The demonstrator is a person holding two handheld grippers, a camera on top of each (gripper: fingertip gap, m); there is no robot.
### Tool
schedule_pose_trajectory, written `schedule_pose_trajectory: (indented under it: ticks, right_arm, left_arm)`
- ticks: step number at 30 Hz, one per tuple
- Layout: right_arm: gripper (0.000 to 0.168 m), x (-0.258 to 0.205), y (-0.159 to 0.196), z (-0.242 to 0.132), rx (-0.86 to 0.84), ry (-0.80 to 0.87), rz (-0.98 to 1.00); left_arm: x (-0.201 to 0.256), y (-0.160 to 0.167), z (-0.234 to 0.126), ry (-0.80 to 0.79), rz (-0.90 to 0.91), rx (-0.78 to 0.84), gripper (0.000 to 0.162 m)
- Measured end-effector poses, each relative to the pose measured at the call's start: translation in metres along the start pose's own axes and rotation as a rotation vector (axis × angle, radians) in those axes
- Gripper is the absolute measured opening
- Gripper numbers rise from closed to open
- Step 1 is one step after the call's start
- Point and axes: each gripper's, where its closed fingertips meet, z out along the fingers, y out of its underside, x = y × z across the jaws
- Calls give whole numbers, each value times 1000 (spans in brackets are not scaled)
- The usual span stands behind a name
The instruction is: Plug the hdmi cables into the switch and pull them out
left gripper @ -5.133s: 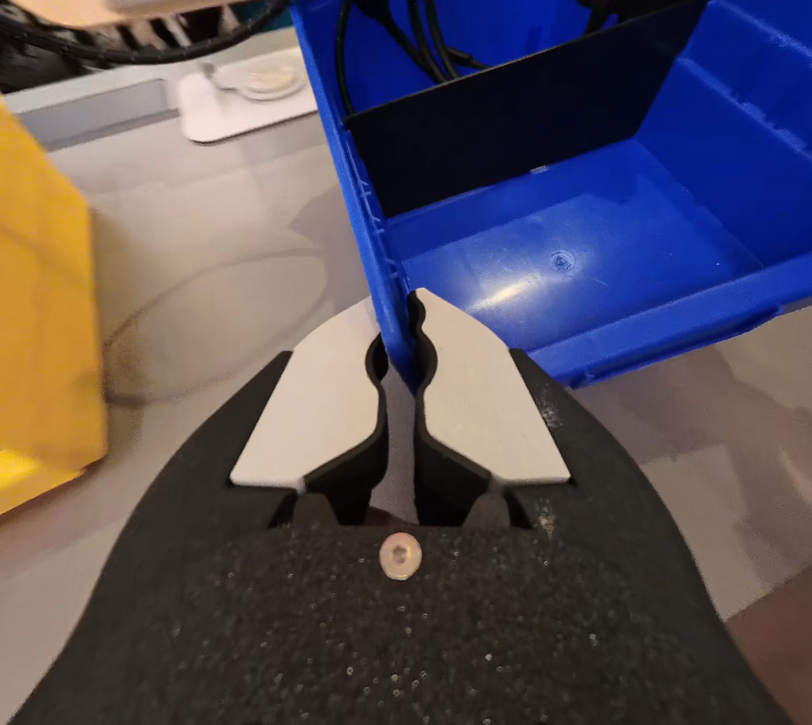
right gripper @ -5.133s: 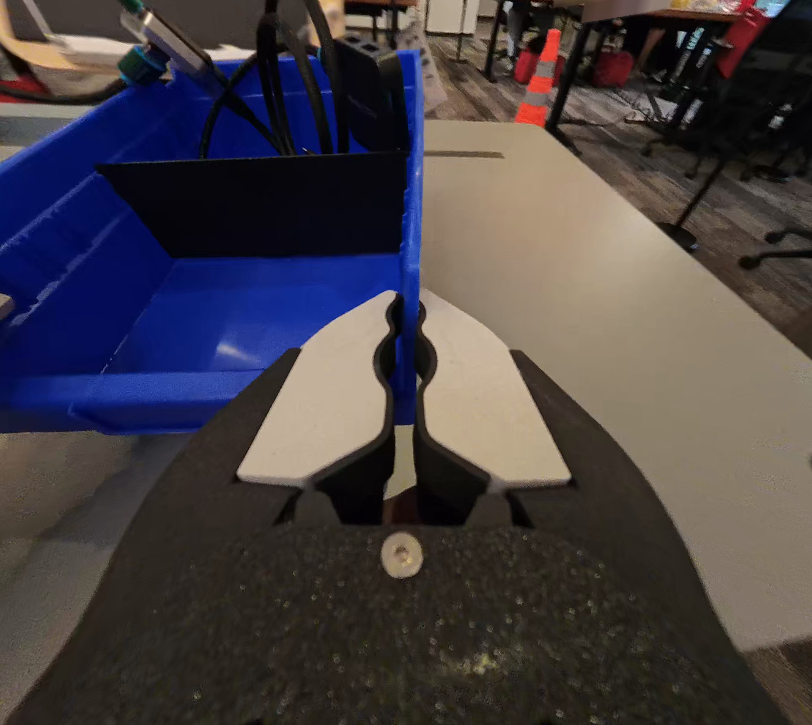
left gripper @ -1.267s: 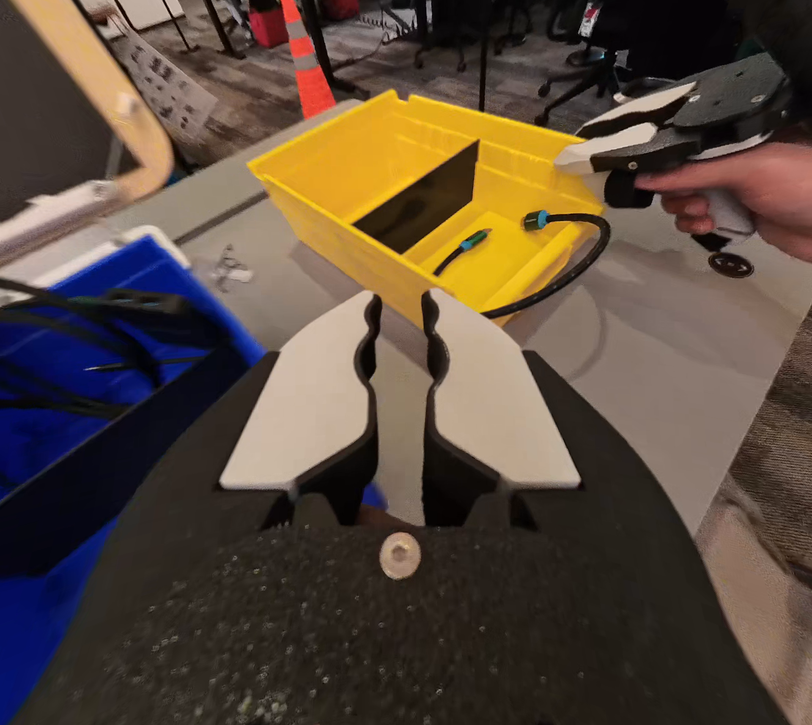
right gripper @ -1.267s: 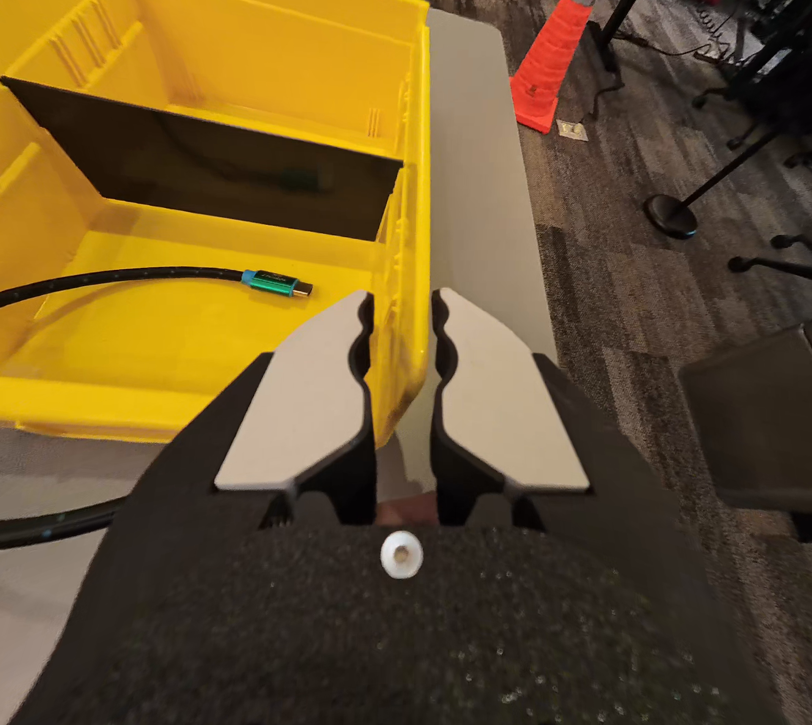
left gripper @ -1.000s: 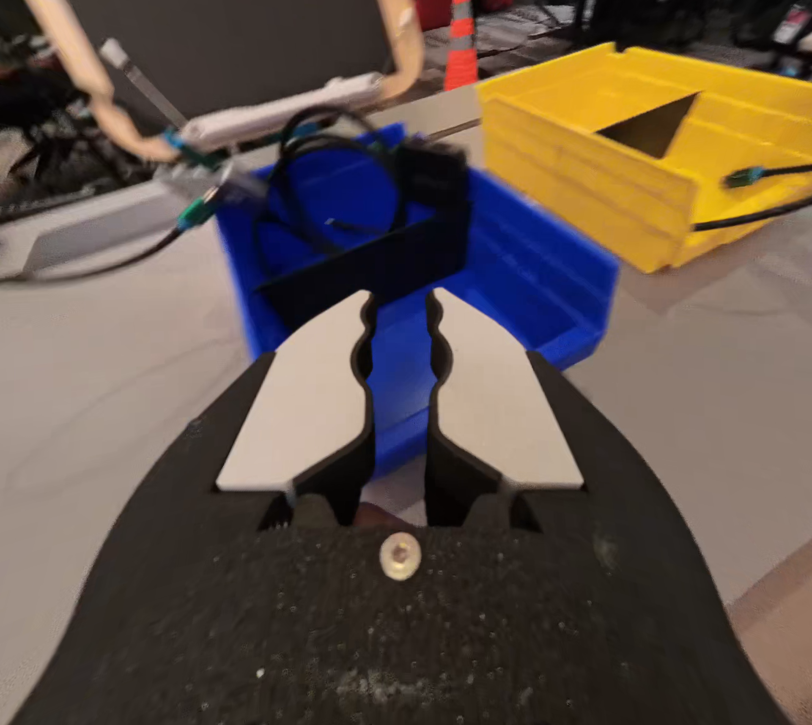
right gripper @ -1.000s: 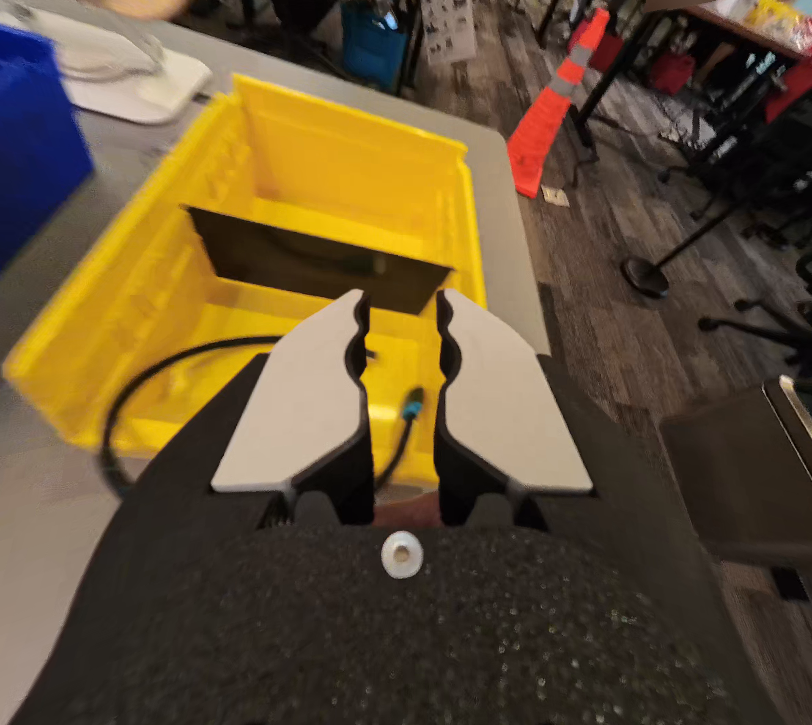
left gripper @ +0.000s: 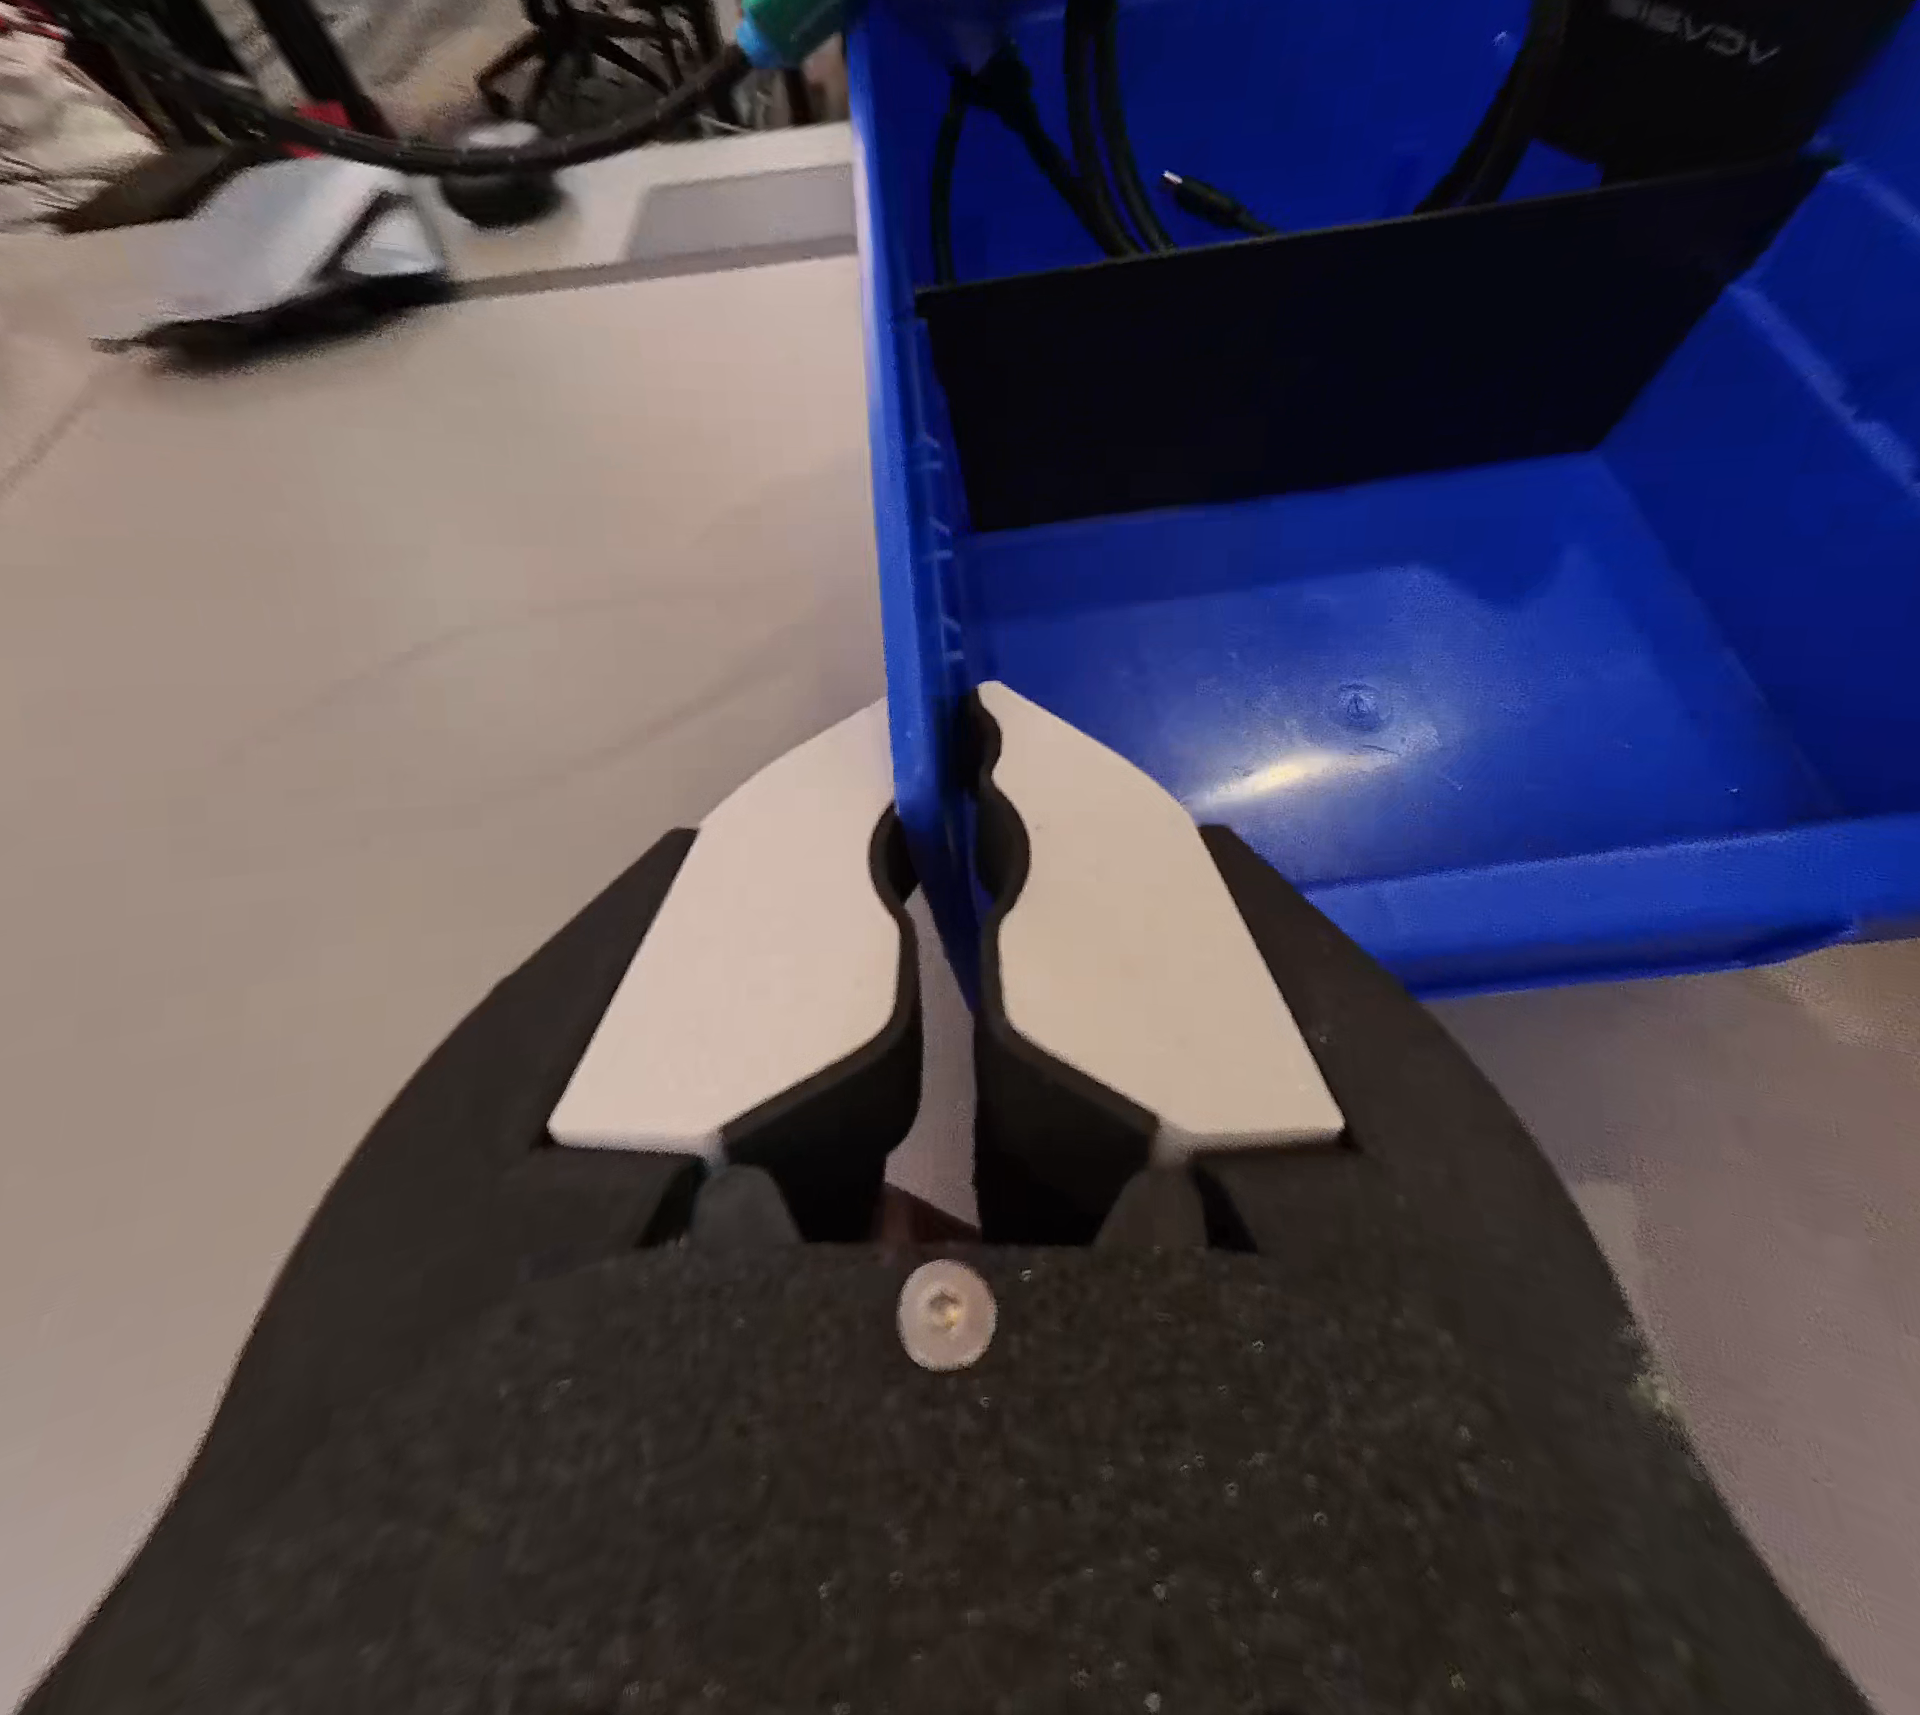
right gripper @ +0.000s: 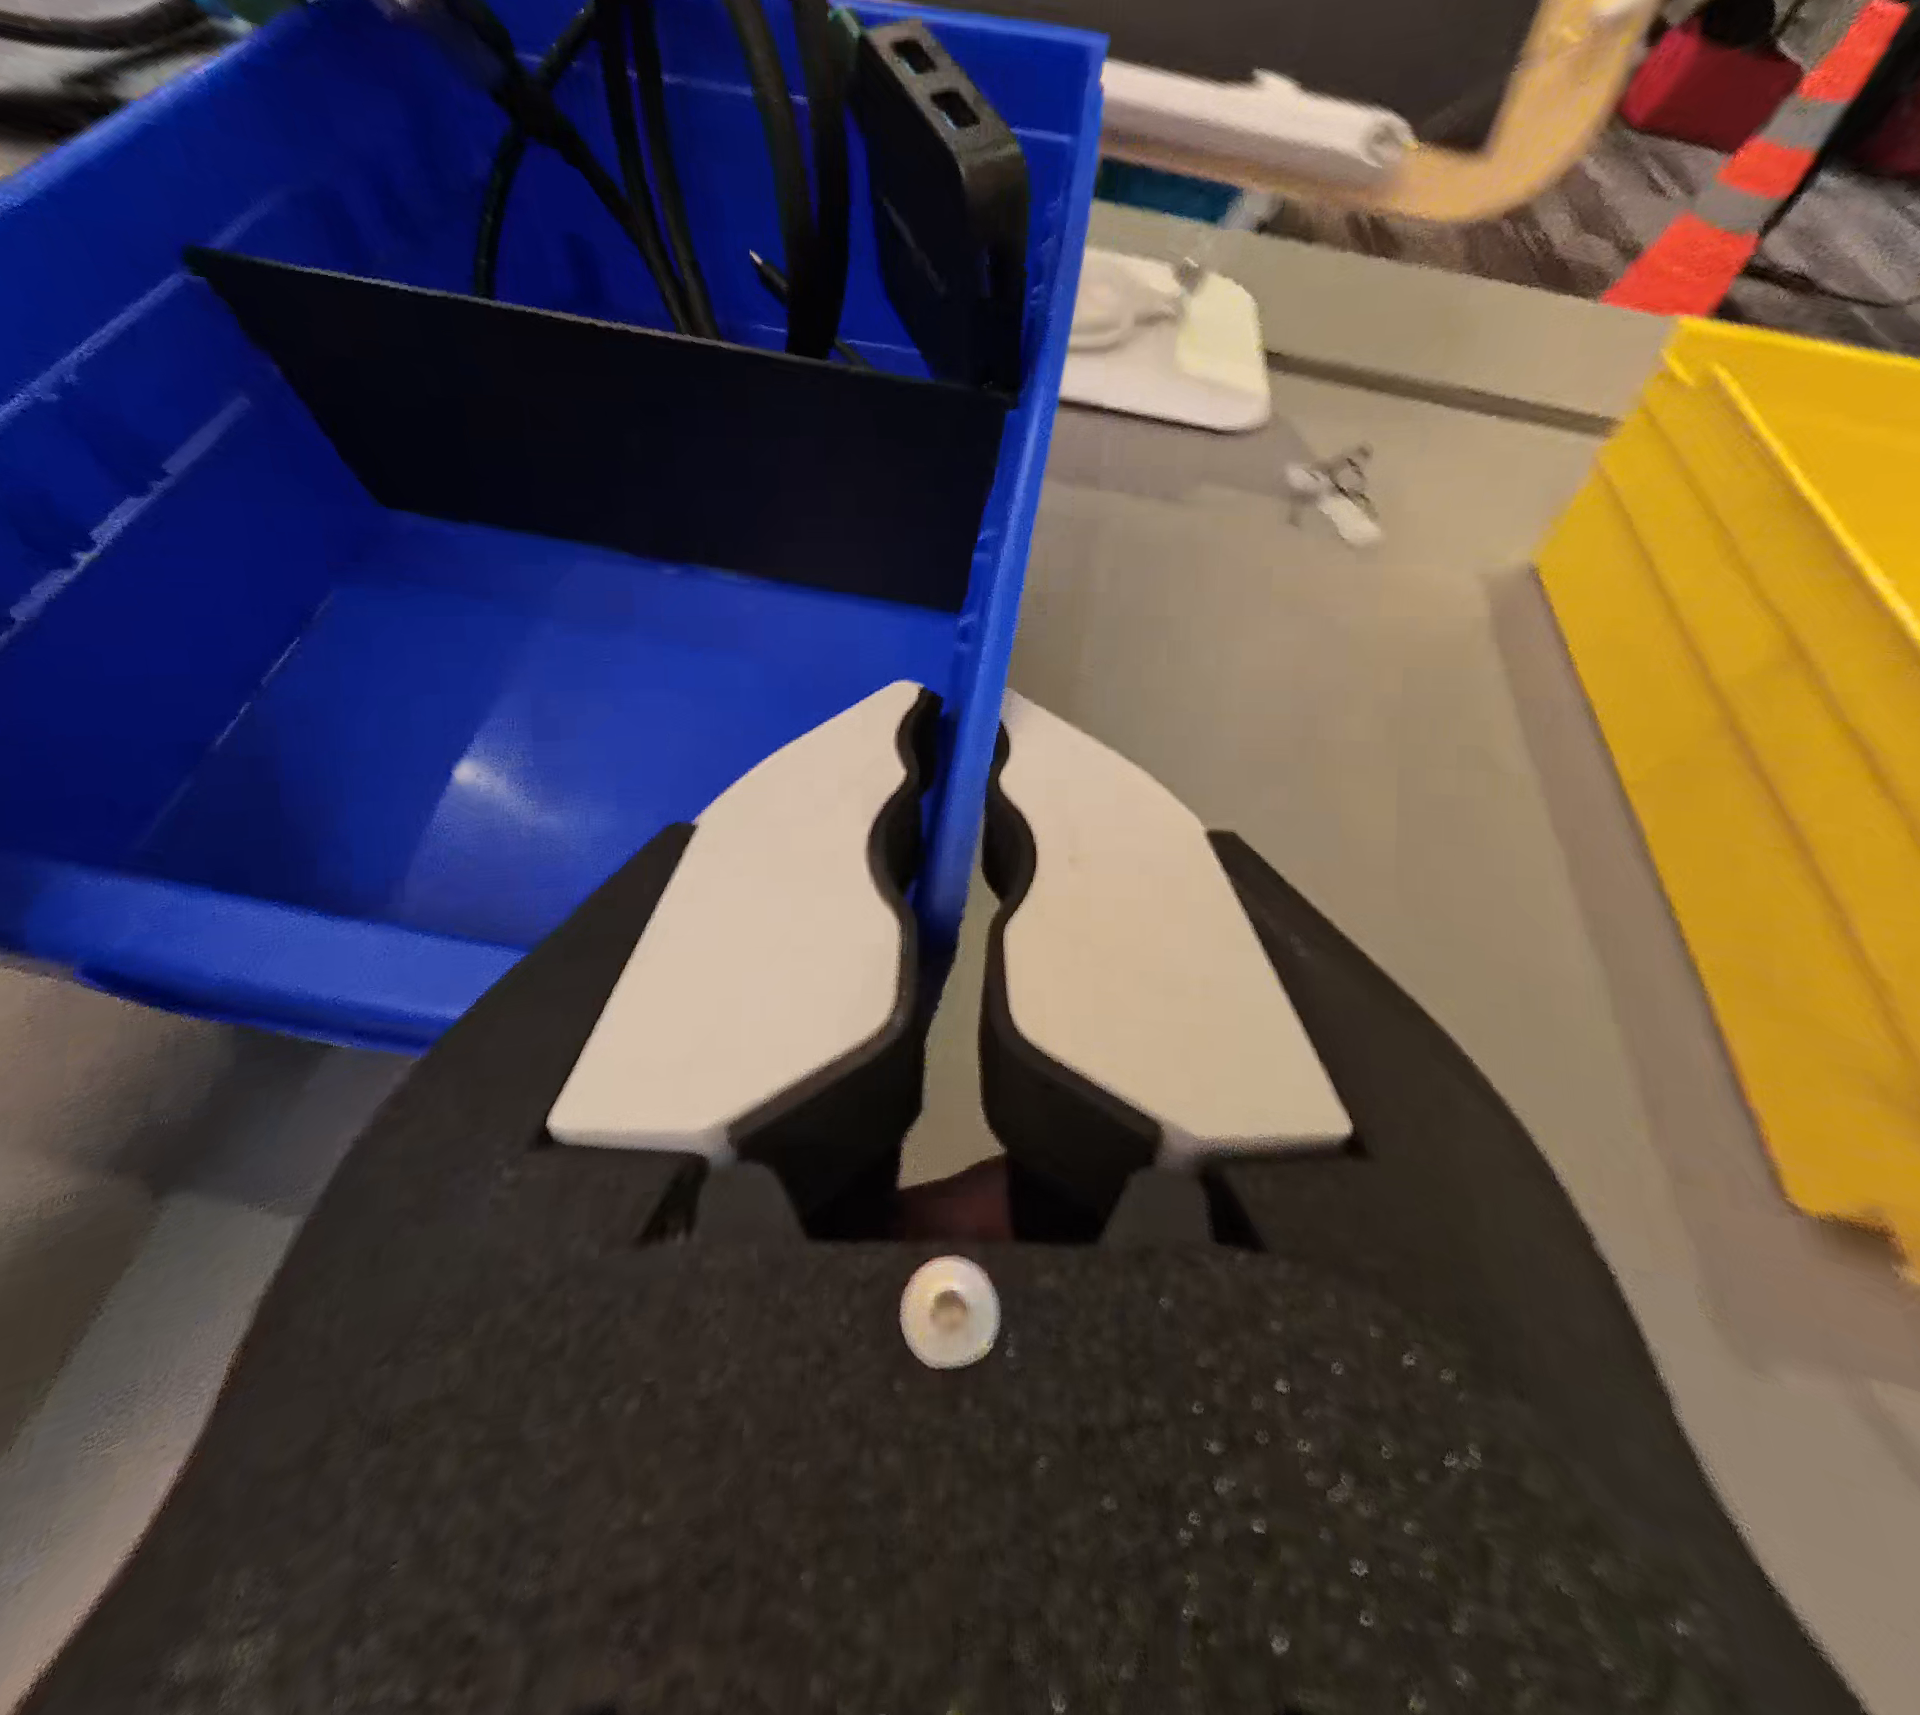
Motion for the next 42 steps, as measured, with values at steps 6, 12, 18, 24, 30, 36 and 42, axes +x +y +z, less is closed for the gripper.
schedule_pose_trajectory:
  ticks: [6,12,18,24,30,36,42]
  right_arm:
    - [5,-108,-20,33,-4,-78,-5]
    - [6,-153,-3,53,-43,-125,20]
    - [21,-156,5,25,-61,-389,-100]
    - [30,-79,44,-53,-24,-614,-232]
    - [32,115,86,-83,26,-377,-8]
    - [31,301,83,-88,106,39,175]
    - [31,354,89,-83,96,139,251]
  left_arm:
    - [-107,16,4,-54,-2,-33,4]
    - [-144,37,18,-27,2,-84,5]
    - [-148,35,16,-96,-12,-74,11]
    - [-151,23,1,-149,-42,-29,21]
    - [-120,-37,-66,-39,-441,323,21]
    - [15,20,-55,251,-213,77,21]
    - [34,34,-44,231,-60,1,22]
